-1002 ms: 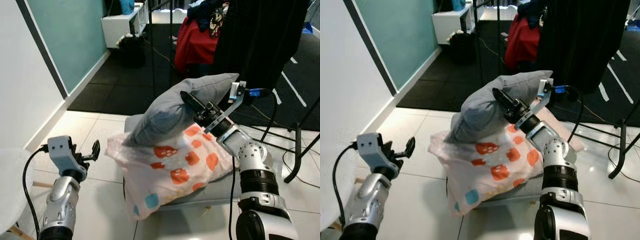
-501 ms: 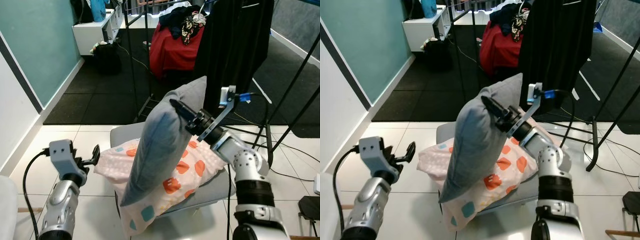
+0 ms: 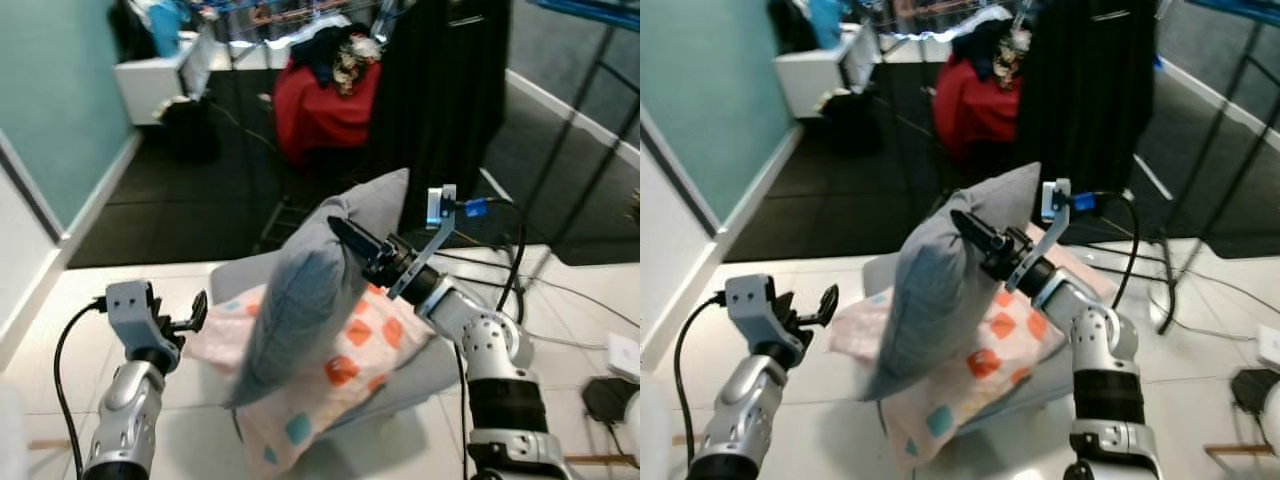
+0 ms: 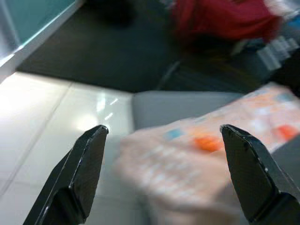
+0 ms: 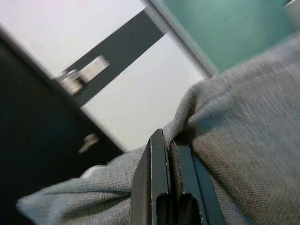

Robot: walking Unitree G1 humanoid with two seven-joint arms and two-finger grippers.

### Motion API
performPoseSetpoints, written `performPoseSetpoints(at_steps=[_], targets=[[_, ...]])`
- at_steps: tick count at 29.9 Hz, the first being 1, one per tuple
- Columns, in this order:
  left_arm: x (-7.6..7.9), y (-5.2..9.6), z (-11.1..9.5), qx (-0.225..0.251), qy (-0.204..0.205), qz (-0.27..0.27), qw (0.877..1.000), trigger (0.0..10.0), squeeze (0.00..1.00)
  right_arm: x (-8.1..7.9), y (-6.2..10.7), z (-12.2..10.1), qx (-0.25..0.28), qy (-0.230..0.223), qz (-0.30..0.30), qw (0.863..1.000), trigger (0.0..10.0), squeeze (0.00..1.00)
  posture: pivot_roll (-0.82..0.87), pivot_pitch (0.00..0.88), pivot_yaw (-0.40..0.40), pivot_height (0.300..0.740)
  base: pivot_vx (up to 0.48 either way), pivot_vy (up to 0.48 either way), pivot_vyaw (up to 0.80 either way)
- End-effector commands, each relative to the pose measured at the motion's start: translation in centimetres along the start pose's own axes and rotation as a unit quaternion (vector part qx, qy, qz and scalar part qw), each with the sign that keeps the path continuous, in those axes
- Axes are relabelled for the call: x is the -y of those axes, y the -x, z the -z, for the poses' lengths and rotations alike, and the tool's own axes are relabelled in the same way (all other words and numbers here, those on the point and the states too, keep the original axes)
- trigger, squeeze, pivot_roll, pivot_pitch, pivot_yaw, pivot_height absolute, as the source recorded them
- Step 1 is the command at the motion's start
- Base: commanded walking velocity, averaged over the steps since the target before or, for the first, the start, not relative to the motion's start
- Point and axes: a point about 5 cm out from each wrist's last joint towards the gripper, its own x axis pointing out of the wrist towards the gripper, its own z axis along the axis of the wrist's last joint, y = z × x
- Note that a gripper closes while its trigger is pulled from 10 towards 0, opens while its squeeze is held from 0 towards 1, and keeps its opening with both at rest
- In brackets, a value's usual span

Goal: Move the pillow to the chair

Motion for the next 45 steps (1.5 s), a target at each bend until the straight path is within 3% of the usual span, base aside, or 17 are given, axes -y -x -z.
performPoseSetpoints(at_steps=[1, 15, 30, 39, 45], targets=[[0.6, -0.5, -0.6, 0.012, -0.009, 0.006, 1.0, 10.0, 0.0, -1.2, 0.0, -2.0, 0.028, 0.035, -0.031, 0.999, 10.0, 0.0, -0.14, 0.049, 0.008, 0.74, 0.0, 0.0, 0.8], [0.2, -0.3, -0.4, 0.008, -0.028, -0.015, 0.999, 10.0, 0.0, -1.4, 0.1, -1.8, 0.025, 0.037, -0.035, 0.998, 10.0, 0.0, -0.13, 0.039, 0.006, 0.74, 0.0, 0.0, 0.8], [-0.2, 0.1, 0.8, -0.031, -0.053, -0.028, 0.998, 10.0, 0.0, -1.4, 0.1, -1.7, 0.032, 0.035, -0.031, 0.998, 10.0, 0.0, -0.13, 0.035, 0.008, 0.74, 0.0, 0.0, 0.8], [-0.3, 0.1, 1.0, -0.043, -0.03, -0.028, 0.998, 10.0, 0.0, -1.3, 0.1, -1.8, 0.036, 0.035, -0.027, 0.998, 10.0, 0.0, -0.12, 0.042, 0.012, 0.74, 0.0, 0.0, 0.8], [0.1, 0.1, 1.0, -0.043, -0.035, -0.017, 0.998, 10.0, 0.0, -1.3, 0.1, -1.8, 0.039, 0.035, -0.025, 0.998, 10.0, 0.0, -0.12, 0.043, 0.012, 0.74, 0.0, 0.0, 0.8]])
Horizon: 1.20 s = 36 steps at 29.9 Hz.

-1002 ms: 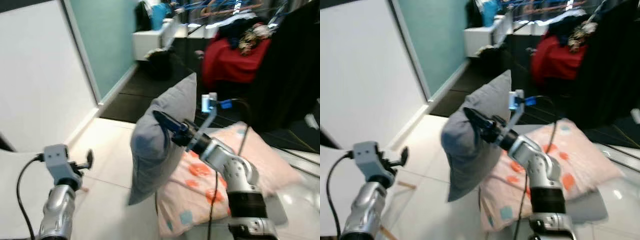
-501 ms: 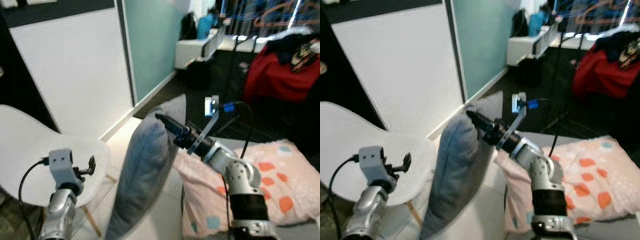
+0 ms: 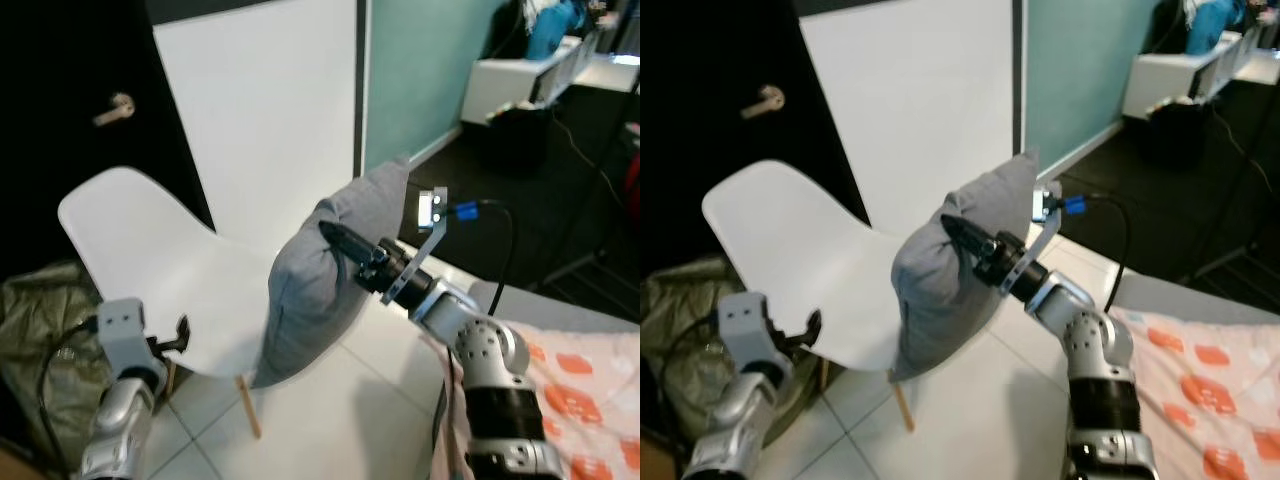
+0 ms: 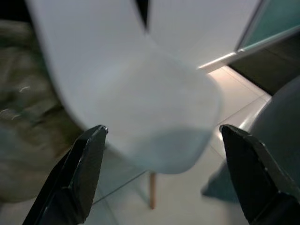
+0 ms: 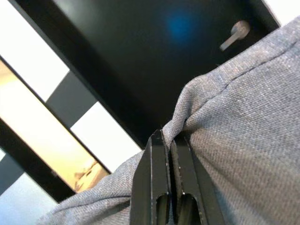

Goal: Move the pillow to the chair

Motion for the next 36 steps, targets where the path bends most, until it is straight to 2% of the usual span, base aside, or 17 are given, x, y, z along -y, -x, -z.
performPoseSetpoints(at_steps=[1, 6, 9, 14, 21, 23, 24, 29, 36], targets=[[-0.4, 0.2, 0.1, -0.003, -0.003, -0.003, 1.0, 10.0, 0.0, -1.5, -1.1, -0.6, 0.014, 0.009, -0.045, 0.999, 10.0, 0.0, -0.12, 0.043, 0.012, 0.74, 0.0, 0.0, 0.8], [0.1, 0.3, 0.0, 0.001, -0.015, 0.012, 1.0, 10.0, 0.0, -1.4, -1.1, -0.5, 0.015, 0.008, -0.044, 0.999, 10.0, 0.0, -0.12, 0.045, 0.013, 0.74, 0.0, 0.0, 0.8], [0.8, 0.5, 0.1, -0.006, 0.004, 0.032, 0.999, 10.0, 0.0, -1.3, -1.0, -0.4, 0.016, 0.006, -0.041, 0.999, 10.0, 0.0, -0.12, 0.045, 0.011, 0.74, 0.0, 0.0, 0.8], [1.1, 0.6, 0.3, -0.014, 0.032, 0.039, 0.999, 10.0, 0.0, -1.2, -1.1, -0.4, 0.018, 0.005, -0.035, 0.999, 10.0, 0.0, -0.12, 0.046, 0.011, 0.74, 0.0, 0.0, 0.8], [1.3, 0.7, 0.5, -0.018, 0.013, 0.043, 0.999, 10.0, 0.0, -0.7, -1.2, -0.4, 0.024, 0.005, -0.009, 1.0, 10.0, 0.0, -0.12, 0.046, 0.01, 0.74, 0.0, 0.0, 0.8], [1.2, 0.7, 0.4, -0.019, 0.011, 0.044, 0.999, 10.0, 0.0, -0.4, -1.3, -0.4, 0.025, 0.003, 0.004, 1.0, 10.0, 0.0, -0.12, 0.046, 0.01, 0.74, 0.0, 0.0, 0.0], [1.3, 0.9, 0.5, -0.023, 0.031, 0.045, 0.998, 10.0, 0.0, 0.1, -1.3, -0.5, 0.028, 0.001, 0.024, 0.999, 10.0, 0.0, -0.12, 0.047, 0.011, 0.74, 0.0, -0.465, 0.0], [1.4, 0.9, 0.4, -0.027, 0.037, 0.049, 0.998, 10.0, 0.0, 0.2, -1.3, -0.5, 0.028, 0.001, 0.028, 0.999, 10.0, 0.0, -0.12, 0.046, 0.009, 0.74, 0.0, -0.468, 0.0], [1.4, 0.6, 0.2, -0.021, 0.03, 0.038, 0.999, 10.0, 0.0, 0.3, -1.3, -0.4, 0.022, 0.003, 0.034, 0.999, 10.0, 0.0, -0.12, 0.04, 0.007, 0.74, 0.0, 0.0, 0.0]])
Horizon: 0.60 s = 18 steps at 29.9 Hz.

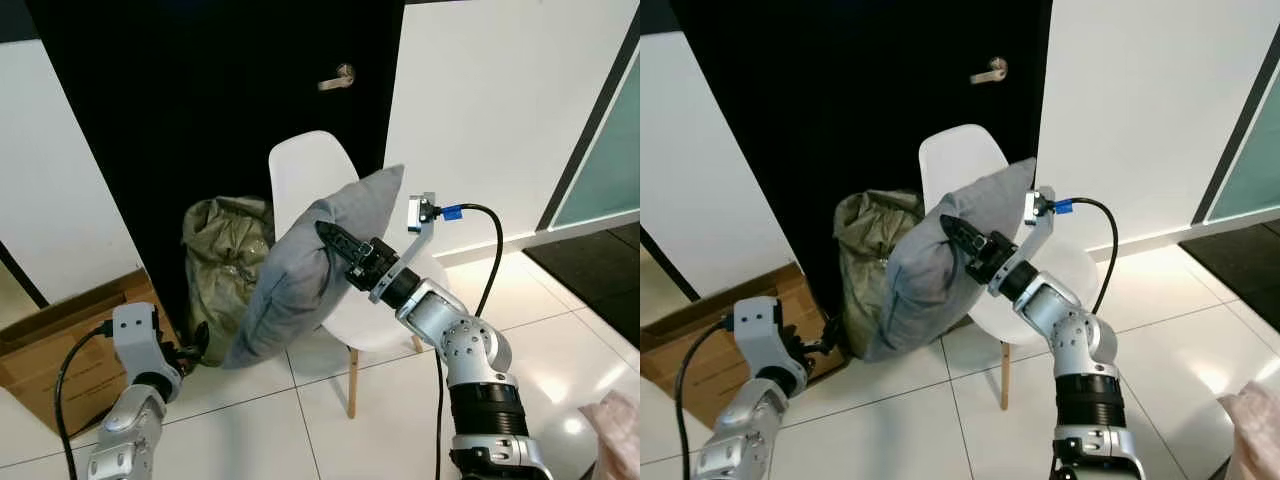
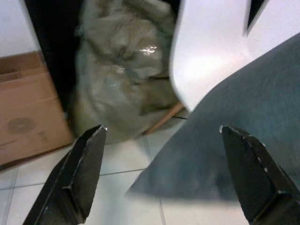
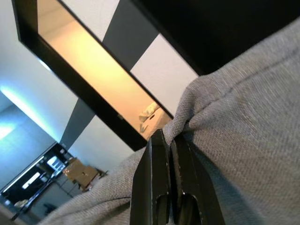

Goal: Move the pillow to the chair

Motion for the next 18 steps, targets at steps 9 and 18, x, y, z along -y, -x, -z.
performPoseSetpoints(at_steps=[9, 18], targets=[[-0.2, 0.1, -0.44, 0.008, -0.014, 0.003, 1.0, 10.0, 0.0, -0.6, -0.69, -0.64, 0.013, 0.025, -0.007, 1.0, 10.0, 0.0, -0.12, 0.032, 0.006, 0.74, 0.027, 0.0, 0.0], [-0.2, 0.06, -0.48, 0.007, -0.013, 0.004, 1.0, 10.0, 0.0, -0.47, -0.74, -0.53, 0.01, 0.028, -0.003, 1.0, 10.0, 0.0, -0.12, 0.035, 0.006, 0.74, 0.263, 0.0, 0.0]])
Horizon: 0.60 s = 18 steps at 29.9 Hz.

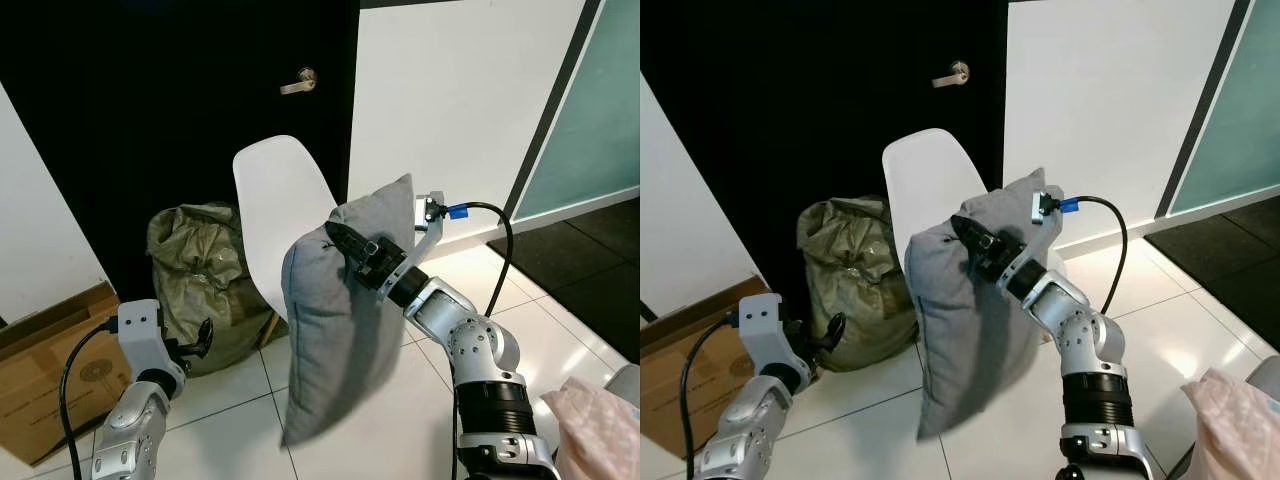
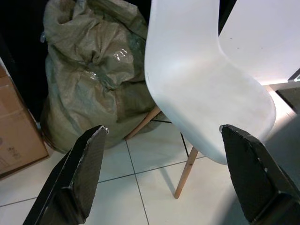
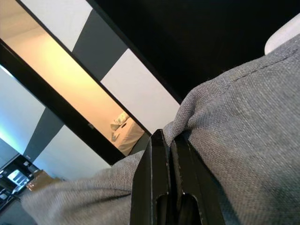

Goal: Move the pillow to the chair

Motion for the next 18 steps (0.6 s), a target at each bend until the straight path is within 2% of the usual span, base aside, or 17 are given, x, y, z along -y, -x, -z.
performPoseSetpoints(at_steps=[1, 18], targets=[[-0.48, 0.14, -0.14, -0.001, -0.006, -0.004, 1.0, 10.0, 0.0, -0.82, -0.77, -0.51, 0.013, 0.011, -0.023, 1.0, 10.0, 0.0, -0.12, 0.035, 0.006, 0.74, 0.277, 0.0, 0.0], [0.07, 0.18, -0.1, -0.004, -0.005, 0.009, 1.0, 10.0, 0.0, -0.18, -0.88, -0.91, 0.027, 0.013, 0.004, 1.0, 10.0, 0.0, -0.12, 0.039, 0.008, 0.74, 0.294, 0.0, 0.0]])
